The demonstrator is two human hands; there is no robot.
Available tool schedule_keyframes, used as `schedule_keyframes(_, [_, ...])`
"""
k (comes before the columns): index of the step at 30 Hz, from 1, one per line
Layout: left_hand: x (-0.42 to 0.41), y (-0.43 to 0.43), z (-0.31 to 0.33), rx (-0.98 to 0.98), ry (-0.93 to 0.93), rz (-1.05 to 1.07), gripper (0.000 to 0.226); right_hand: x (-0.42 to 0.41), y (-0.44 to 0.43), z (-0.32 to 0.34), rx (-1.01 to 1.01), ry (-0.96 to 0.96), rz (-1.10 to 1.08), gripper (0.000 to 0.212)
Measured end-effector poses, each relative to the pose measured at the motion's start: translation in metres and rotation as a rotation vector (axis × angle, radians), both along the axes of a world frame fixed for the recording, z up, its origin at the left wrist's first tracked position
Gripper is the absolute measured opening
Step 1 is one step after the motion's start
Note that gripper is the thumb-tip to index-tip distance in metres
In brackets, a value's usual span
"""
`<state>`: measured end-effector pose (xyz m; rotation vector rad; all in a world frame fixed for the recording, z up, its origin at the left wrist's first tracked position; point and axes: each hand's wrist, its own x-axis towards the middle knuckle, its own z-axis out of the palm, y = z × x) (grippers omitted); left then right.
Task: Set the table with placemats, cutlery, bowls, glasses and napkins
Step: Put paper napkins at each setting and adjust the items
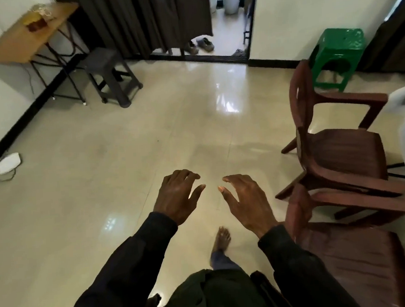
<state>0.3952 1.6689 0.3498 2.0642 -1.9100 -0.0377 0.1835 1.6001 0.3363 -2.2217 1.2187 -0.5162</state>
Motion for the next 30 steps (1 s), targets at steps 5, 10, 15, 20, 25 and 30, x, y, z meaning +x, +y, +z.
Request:
schedule_keyframes(5, [0.037, -0.121, 0.009, 0.001, -0.015, -0.085, 0.038, 0.025, -0.088, 0.006, -0.052, 0.055, -0.112, 0.043])
schedule_keyframes(10, [0.049, -0.217, 0.007, 0.037, 0.05, -0.175, 0.04, 0.026, -0.168, 0.016, -0.084, 0.134, -0.193, 0.045])
schedule_keyframes(15, [0.076, -0.315, 0.0, 0.081, 0.072, -0.236, 0.046, 0.028, -0.253, 0.015, -0.069, 0.19, -0.253, 0.054])
schedule_keyframes(20, [0.099, -0.431, -0.015, 0.11, 0.135, -0.25, 0.047, 0.04, -0.347, 0.01, -0.085, 0.202, -0.321, 0.051])
schedule_keyframes(25, [0.109, -0.56, -0.008, 0.066, 0.18, -0.385, 0.046, 0.047, -0.445, 0.018, -0.051, 0.137, -0.453, 0.05])
schedule_keyframes(30, [0.107, -0.677, 0.017, 0.001, 0.162, -0.507, 0.031, 0.048, -0.537, 0.032, -0.107, 0.144, -0.604, 0.038])
